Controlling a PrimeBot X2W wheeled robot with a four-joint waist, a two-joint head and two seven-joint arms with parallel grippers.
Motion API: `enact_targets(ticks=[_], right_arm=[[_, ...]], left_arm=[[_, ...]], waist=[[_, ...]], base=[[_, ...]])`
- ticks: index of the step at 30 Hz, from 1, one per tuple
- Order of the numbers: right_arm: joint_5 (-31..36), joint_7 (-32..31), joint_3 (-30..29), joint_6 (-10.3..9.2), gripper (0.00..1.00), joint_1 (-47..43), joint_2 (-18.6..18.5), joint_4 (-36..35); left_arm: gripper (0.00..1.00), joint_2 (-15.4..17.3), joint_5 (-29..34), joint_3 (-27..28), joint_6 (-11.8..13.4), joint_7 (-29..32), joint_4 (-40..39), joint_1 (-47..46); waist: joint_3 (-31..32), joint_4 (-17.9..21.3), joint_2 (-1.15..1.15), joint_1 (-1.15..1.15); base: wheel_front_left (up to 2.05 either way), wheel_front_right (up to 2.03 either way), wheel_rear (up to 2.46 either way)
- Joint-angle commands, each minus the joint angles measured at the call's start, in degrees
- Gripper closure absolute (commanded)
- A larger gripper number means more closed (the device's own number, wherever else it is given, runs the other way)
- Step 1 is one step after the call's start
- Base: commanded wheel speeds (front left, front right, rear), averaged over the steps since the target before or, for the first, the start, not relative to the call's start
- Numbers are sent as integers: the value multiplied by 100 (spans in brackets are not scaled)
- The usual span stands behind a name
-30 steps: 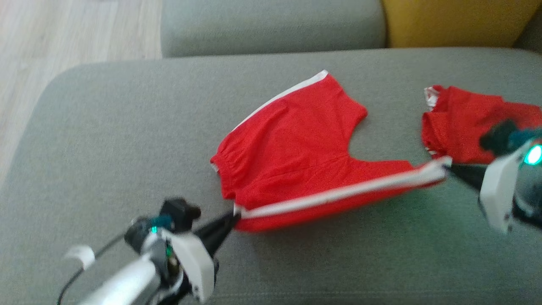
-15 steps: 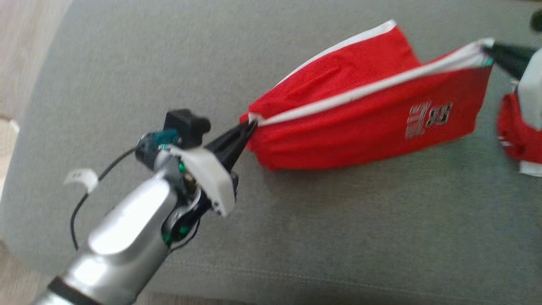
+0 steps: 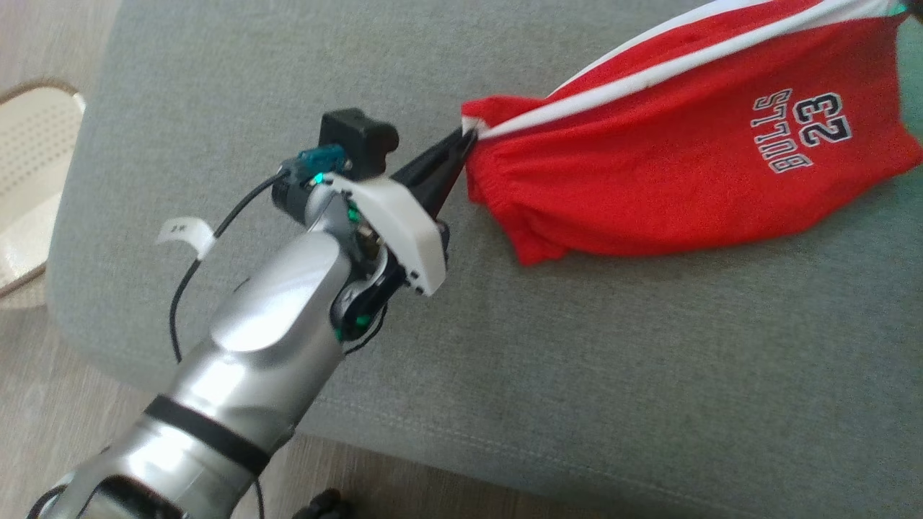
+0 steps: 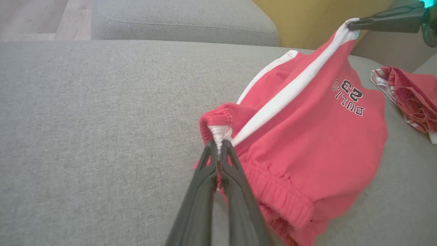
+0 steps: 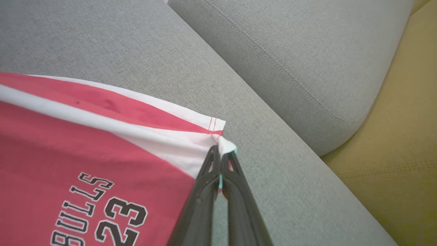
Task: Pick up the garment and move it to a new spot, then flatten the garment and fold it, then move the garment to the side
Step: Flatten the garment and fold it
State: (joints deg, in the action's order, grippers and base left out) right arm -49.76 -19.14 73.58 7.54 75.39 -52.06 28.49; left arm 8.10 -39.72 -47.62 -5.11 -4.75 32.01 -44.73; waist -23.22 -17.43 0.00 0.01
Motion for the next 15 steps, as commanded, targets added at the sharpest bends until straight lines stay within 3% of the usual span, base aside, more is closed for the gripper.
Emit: enact_targets(ticks=[1,10,11,12,13,14,15], right_arm=[[53,67,-52,-5,100,60,-35,-12],[384,101,-26,-5,100,380,168,317],[475,109,-25,-5,100,400,199,367],[487,142,-25,-5,100,427,217,418],[441,194,-25,-5,80,452,246,503],[354,225,-25,-5,0,461,289,607],[324,265,-25,-5,0,471,333,682]], left_arm=[[100,94,-11,192,-15,-73,-78,-304],[100,-275,-60,180,-106,-414,697,-858],[82,-323,-66,172,-114,-484,871,-955],[55,-342,-57,162,-114,-518,958,-1001],[0,-363,-65,168,-101,-550,1049,-1036],[0,-382,-77,172,-96,-578,1132,-1069],[0,-399,-82,166,-98,-610,1203,-1098]], waist=[[-130,-121,0,-1],[-521,-208,0,-1],[-581,-213,0,-1],[-608,-211,0,-1],[-628,-208,0,-1],[-644,-200,0,-1],[-652,-190,0,-1]], base=[[0,0,0],[0,0,0],[0,0,0],[0,0,0],[0,0,0],[0,0,0],[0,0,0]])
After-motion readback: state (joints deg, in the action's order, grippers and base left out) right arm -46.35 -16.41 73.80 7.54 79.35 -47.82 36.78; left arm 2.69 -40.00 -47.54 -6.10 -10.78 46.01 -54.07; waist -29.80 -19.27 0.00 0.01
